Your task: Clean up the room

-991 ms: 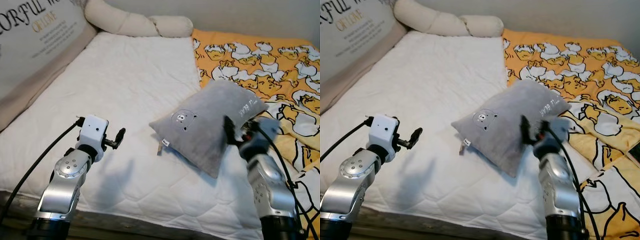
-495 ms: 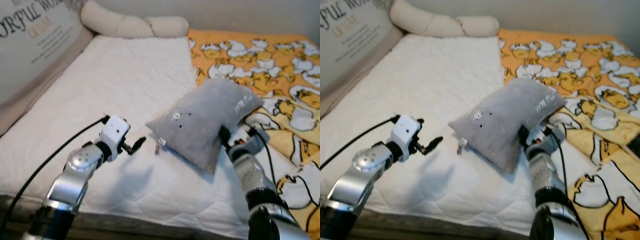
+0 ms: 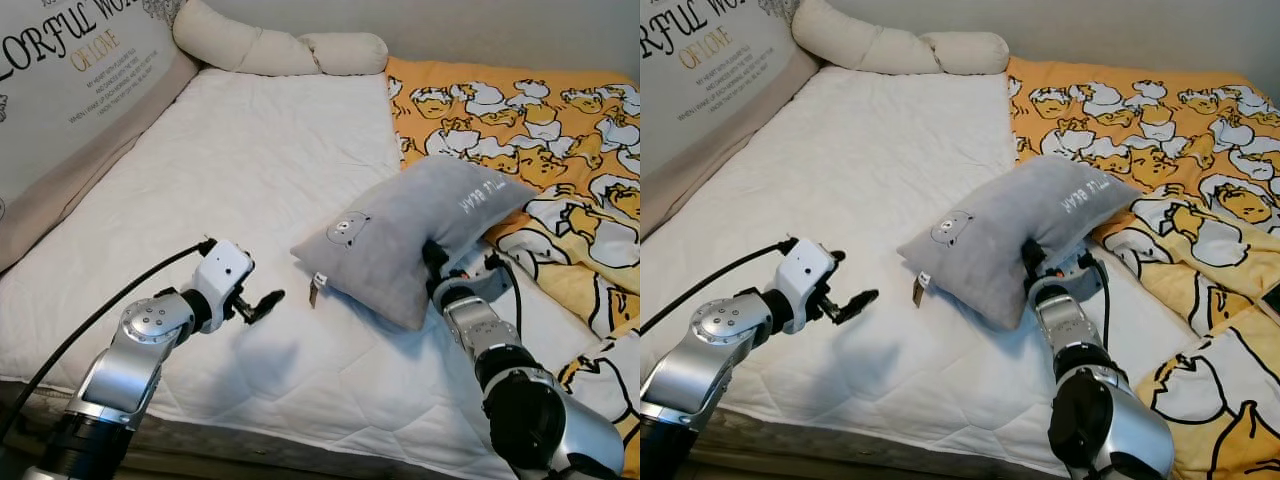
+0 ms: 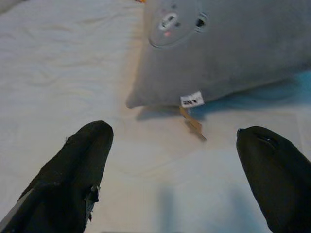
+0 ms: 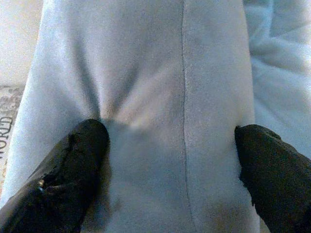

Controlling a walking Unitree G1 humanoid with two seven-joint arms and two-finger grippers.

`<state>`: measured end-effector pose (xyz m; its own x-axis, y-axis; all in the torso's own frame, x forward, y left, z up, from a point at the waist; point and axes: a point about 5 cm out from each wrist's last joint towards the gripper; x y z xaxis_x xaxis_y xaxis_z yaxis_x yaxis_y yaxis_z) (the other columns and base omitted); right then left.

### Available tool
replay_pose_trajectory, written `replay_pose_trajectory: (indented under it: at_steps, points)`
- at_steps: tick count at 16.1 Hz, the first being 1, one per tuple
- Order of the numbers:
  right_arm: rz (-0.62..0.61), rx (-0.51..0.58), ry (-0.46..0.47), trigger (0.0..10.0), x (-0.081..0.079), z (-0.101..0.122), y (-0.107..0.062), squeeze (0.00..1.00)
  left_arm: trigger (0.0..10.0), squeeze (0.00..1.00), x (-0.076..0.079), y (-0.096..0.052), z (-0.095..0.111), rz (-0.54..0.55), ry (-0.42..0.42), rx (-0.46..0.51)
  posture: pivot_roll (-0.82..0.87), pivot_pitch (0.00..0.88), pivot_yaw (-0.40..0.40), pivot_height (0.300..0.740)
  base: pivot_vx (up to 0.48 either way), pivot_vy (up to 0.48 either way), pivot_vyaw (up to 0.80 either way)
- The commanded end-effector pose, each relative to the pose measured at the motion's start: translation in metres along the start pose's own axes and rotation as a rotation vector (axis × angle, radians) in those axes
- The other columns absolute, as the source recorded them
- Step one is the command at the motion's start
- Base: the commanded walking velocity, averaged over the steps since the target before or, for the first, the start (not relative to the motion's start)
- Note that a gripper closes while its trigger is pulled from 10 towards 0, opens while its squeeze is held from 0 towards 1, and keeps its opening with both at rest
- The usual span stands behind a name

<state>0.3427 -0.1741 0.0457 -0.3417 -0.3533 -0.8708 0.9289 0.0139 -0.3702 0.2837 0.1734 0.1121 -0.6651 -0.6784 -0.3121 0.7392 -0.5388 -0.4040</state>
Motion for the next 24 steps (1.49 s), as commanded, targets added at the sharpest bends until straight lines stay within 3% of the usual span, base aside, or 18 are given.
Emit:
replay_pose_trajectory:
  at_steps: [1, 11, 18, 24]
  points:
    - [0.011, -0.032, -0.049, 0.0, -0.005, -0.007, 0.002, 0.0, 10.0, 0.0, 0.003, -0.002, -0.003, -0.033, -0.003, -0.02, 0.09, 0.0, 0.006, 0.74, 0.0, 0.0, 0.0]
    - [-0.06, -0.039, -0.047, 0.0, 0.009, -0.014, -0.002, 0.0, 10.0, 0.0, 0.011, -0.007, -0.008, -0.064, -0.053, -0.031, 0.09, 0.0, -0.026, 0.74, 0.0, 0.0, 0.0]
    - [-0.061, -0.028, -0.037, 0.0, 0.007, -0.013, -0.001, 0.0, 10.0, 0.0, 0.007, -0.003, -0.004, -0.073, -0.064, -0.019, 0.06, 0.0, 0.005, 0.74, 0.0, 0.0, 0.0]
    - [-0.065, 0.004, -0.006, 0.0, 0.001, -0.002, 0.001, 0.0, 10.0, 0.0, 0.013, -0.003, -0.006, -0.067, -0.097, -0.009, 0.06, 0.0, -0.021, 0.74, 0.0, 0.0, 0.0]
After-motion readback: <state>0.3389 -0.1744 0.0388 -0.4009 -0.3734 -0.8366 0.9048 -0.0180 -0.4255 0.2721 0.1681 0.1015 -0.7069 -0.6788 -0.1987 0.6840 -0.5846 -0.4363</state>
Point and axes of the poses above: a point about 5 cm out from each wrist's last joint towards the gripper, its own y axis pointing out of the wrist towards the gripper, its own z axis along the axis of the wrist's last joint, x = y × z, and after that the axes turned 4 degrees about y, right-handed
